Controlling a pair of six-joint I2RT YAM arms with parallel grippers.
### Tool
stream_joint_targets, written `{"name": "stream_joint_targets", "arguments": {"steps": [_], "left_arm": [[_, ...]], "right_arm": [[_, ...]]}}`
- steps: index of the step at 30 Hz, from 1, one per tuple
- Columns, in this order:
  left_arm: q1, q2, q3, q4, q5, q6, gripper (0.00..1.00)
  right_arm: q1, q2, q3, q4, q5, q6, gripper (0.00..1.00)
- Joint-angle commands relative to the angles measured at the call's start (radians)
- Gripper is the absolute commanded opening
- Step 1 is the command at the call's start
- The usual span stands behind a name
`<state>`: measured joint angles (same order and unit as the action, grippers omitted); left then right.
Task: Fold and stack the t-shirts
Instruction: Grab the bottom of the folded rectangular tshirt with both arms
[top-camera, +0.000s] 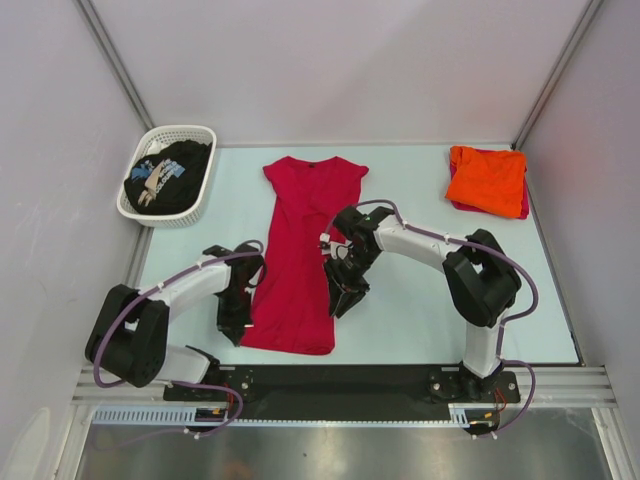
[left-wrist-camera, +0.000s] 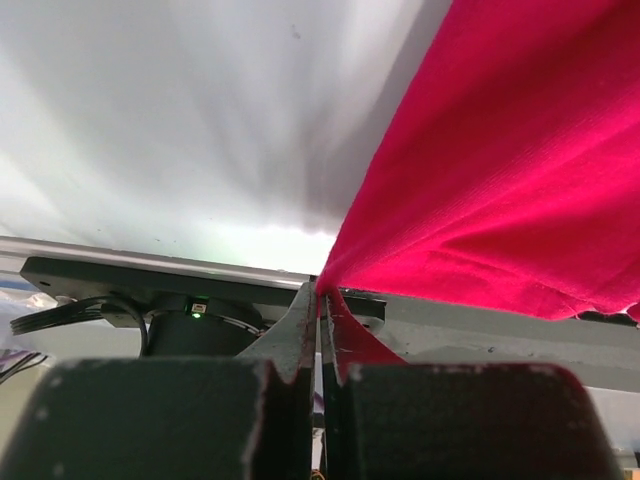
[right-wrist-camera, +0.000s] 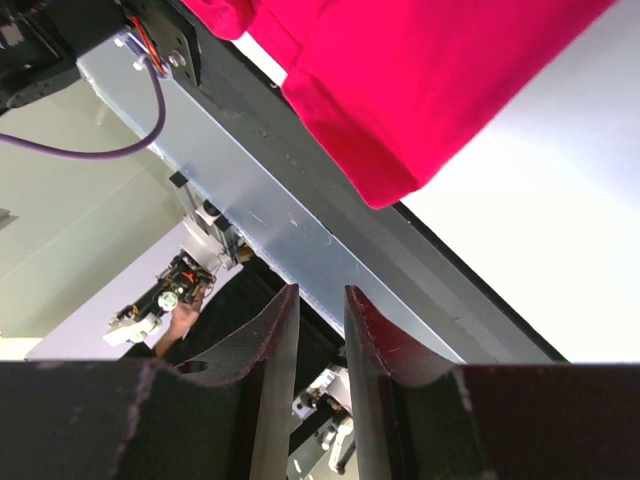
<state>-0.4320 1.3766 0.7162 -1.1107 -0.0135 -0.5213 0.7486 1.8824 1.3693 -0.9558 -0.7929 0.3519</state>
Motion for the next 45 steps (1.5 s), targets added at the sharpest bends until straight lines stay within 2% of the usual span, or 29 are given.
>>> {"name": "stream_joint_targets", "arguments": {"steps": [1, 2, 3, 4, 5, 9, 14, 17, 20, 21, 26, 38, 45], "left_arm": [[-0.005, 0.002, 0.016, -0.035, -0.017, -0.019, 0.58], [-0.005, 0.010, 0.015, -0.035, -0.016, -0.019, 0.70], [-0.005, 0.009, 0.017, -0.035, -0.020, -0.019, 0.75], [-0.005, -0.005, 0.034, -0.046, -0.038, -0.022, 0.94], [-0.007, -0.023, 0.049, -0.055, -0.051, -0.026, 1.00], [-0.008, -0.193, 0.211, -0.074, -0.048, -0.040, 1.00], [-0.014, -0.246, 0.221, 0.066, 0.202, -0.011, 1.00], [-0.056, -0.218, 0.174, 0.123, 0.263, 0.000, 0.91], [-0.083, -0.197, 0.132, 0.159, 0.318, -0.008, 0.73], [-0.086, -0.194, 0.108, 0.175, 0.331, -0.014, 0.63], [-0.111, -0.157, 0.055, 0.232, 0.415, -0.026, 0.51], [-0.243, 0.073, 0.054, 0.298, 0.486, 0.001, 0.50], [-0.264, 0.145, 0.062, 0.331, 0.515, 0.010, 0.50]], "right_arm": [[-0.003, 0.007, 0.036, -0.035, -0.003, -0.034, 0.30], [-0.002, 0.009, 0.036, -0.035, 0.000, -0.034, 0.30], [-0.003, 0.007, 0.039, -0.037, 0.003, -0.036, 0.30], [-0.003, 0.006, 0.043, -0.040, 0.007, -0.034, 0.30], [-0.006, 0.001, 0.045, -0.041, 0.017, -0.034, 0.30], [-0.037, -0.040, 0.057, -0.040, 0.055, -0.031, 0.30], [-0.069, -0.054, 0.036, -0.040, 0.060, -0.040, 0.31], [-0.081, -0.055, 0.024, -0.040, 0.061, -0.045, 0.30], [-0.092, -0.065, 0.020, -0.040, 0.072, -0.045, 0.30], [-0.095, -0.068, 0.020, -0.040, 0.075, -0.044, 0.31], [-0.138, -0.085, 0.014, -0.040, 0.101, -0.042, 0.31], [-0.224, -0.104, 0.005, -0.058, 0.098, -0.071, 0.30], [-0.252, -0.127, -0.018, -0.064, 0.095, -0.083, 0.30]]}}
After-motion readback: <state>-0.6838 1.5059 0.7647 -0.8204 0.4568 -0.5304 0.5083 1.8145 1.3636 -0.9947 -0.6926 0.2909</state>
